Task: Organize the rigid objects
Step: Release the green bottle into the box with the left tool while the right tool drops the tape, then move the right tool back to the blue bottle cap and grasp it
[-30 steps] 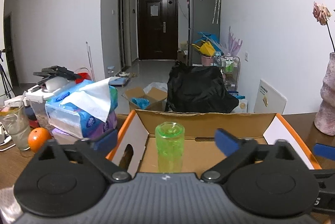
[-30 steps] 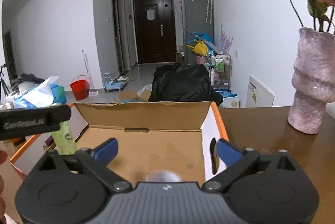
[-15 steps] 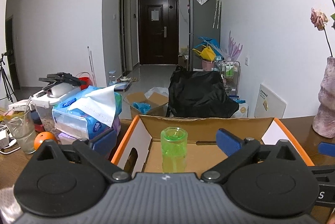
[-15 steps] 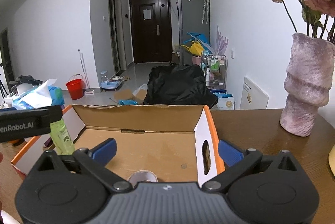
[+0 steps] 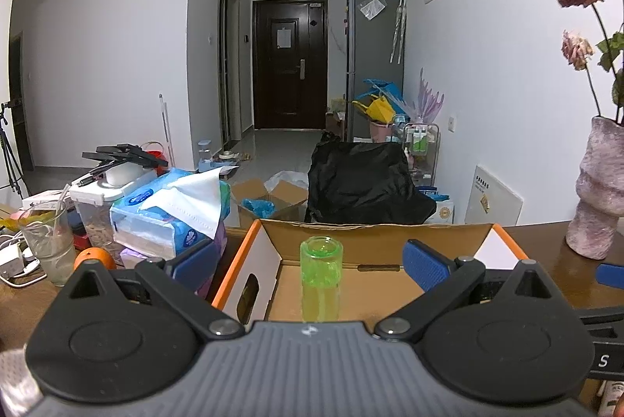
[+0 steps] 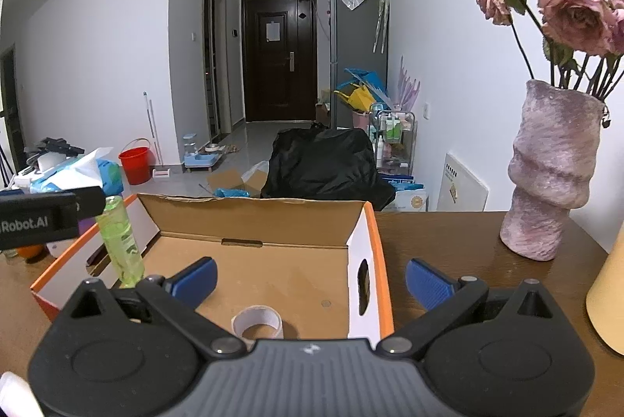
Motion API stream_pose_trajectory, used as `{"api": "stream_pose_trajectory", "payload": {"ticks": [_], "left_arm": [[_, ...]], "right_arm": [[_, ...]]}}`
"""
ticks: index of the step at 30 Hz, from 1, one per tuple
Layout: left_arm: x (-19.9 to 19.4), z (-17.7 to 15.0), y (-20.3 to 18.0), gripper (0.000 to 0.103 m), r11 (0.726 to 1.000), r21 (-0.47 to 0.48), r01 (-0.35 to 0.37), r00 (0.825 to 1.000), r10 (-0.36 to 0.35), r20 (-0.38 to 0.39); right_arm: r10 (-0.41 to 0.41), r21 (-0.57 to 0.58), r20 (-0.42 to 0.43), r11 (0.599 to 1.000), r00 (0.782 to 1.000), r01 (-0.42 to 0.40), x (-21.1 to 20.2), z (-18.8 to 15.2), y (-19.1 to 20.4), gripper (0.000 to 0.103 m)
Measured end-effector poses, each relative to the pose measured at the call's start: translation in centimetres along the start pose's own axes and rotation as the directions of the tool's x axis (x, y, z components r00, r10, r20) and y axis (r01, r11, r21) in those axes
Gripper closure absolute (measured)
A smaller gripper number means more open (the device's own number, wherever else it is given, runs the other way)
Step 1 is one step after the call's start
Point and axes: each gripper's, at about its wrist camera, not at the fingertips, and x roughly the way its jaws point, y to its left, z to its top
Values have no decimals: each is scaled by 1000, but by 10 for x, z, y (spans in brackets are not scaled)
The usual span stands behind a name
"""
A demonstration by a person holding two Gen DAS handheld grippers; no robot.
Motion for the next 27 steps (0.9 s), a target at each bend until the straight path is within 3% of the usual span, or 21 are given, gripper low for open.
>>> {"api": "stream_pose_trajectory", "payload": {"ticks": [15,27], "left_arm": [[-52,-11,5,0,1000,-9,23,999,-23,26],[-97,-31,5,0,999,-18,30,1000,-30,2]], "right_arm": [[-5,-1,15,1000,1000,5,-48,-17,-8,0],[-11,0,1,1000,1000,11,-90,-38,-14,0]]}}
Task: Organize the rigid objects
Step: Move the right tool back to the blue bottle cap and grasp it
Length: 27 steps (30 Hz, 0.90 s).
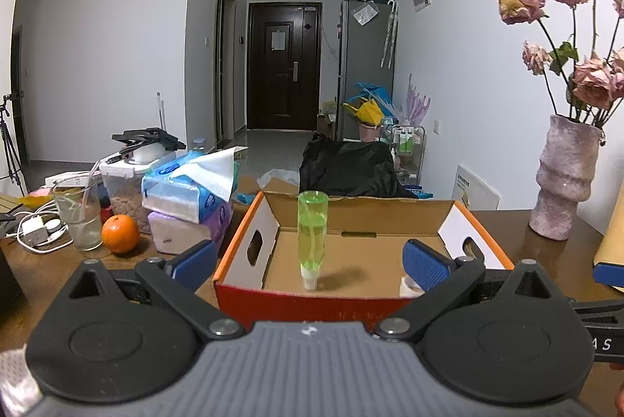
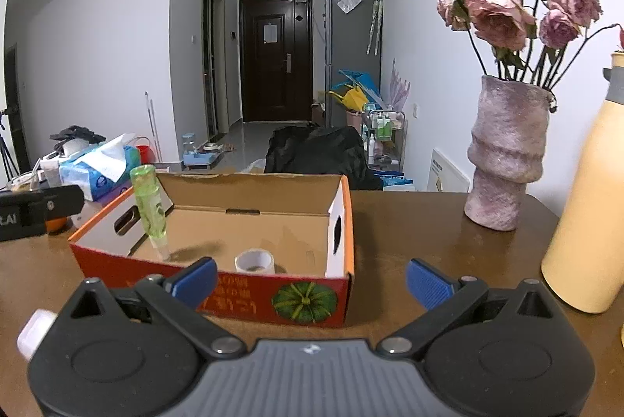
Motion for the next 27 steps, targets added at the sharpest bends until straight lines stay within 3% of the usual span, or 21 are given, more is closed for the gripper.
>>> {"api": "stream_pose_trajectory", "payload": {"ticks": [13,27], "left_arm": [[-58,-23,-7,0,1000,10,2,1000,-2,1],[-106,-78,-9,0,1000,17,25,996,-24,-91]], "right_arm": [[-1,26,-13,1000,1000,1,-51,-35,-3,0],[-29,18,-74,999,997,30,-104,-94,-14,0]]}}
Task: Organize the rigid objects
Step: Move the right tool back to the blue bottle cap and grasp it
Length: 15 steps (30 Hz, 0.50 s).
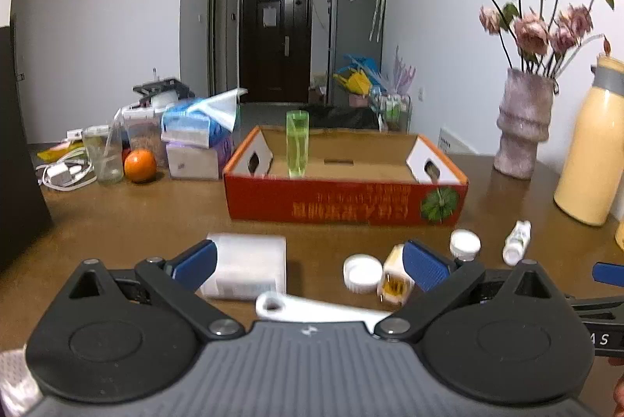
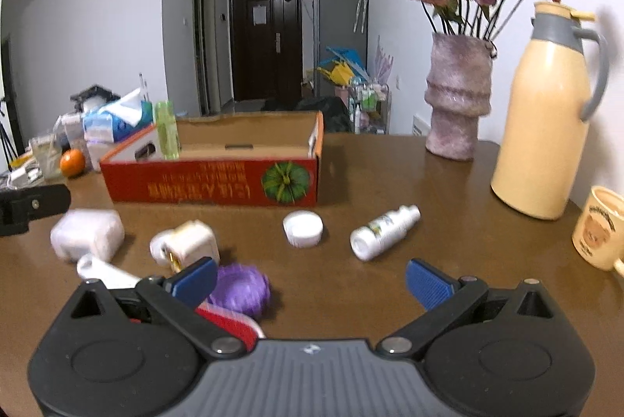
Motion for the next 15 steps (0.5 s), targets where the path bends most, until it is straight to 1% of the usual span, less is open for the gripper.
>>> {"api": "stream_pose_trajectory", "payload": {"ticks": [6,11,15], "left_arm": [[-4,-23,-1,0,1000,2,3,998,-3,-59],[-8,-34,-1,0,1000,10,4,997,-3,-79],[-9,-39,-3,0,1000,16,9,996,-7,-88]], "right_arm": [[-9,-8,-43,1000,999,9,-13,-27,-6,0],[0,-26,-65,1000,998,-2,-22,-45,-5,0],[12,-45,-92,999,996,-16,-21,-53,0,0]]}}
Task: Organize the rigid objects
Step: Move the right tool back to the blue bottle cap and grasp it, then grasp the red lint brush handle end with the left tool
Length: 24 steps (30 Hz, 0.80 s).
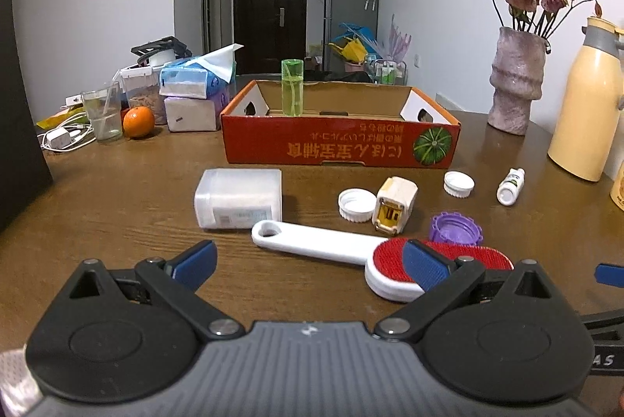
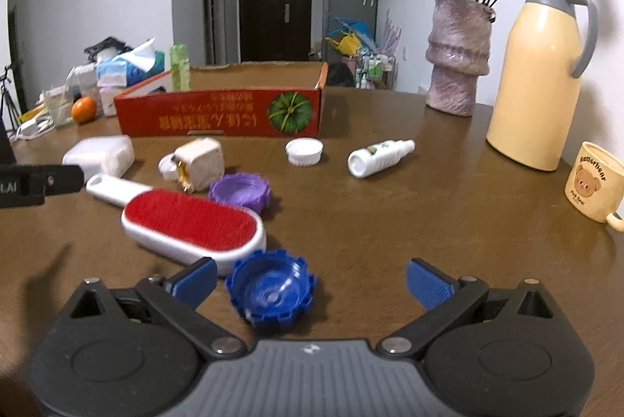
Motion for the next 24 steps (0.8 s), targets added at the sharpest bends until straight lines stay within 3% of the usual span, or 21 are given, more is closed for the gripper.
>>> {"api": "stream_pose_trajectory", "payload": {"ticks": [6,9,12,24], "left_arm": [[0,-4,-4,0,1000,16,8,1000,-8,-10],[0,-5,-6,0,1000,18,18,1000,-17,-12],[0,-5,-9,0,1000,23,20,1000,-20,-13],[9,-2,-38,0,999,42,31,999,-29,-42]], "right_arm": [[12,-29,-36,999,999,-13,10,-3,8,3],[20,-36,-62,999,998,-23,17,-3,10,14],[59,-29,-76,998,995,-62,21,-4,9,48],[49,-7,11,999,999,-49,12,4,-15,50]]}}
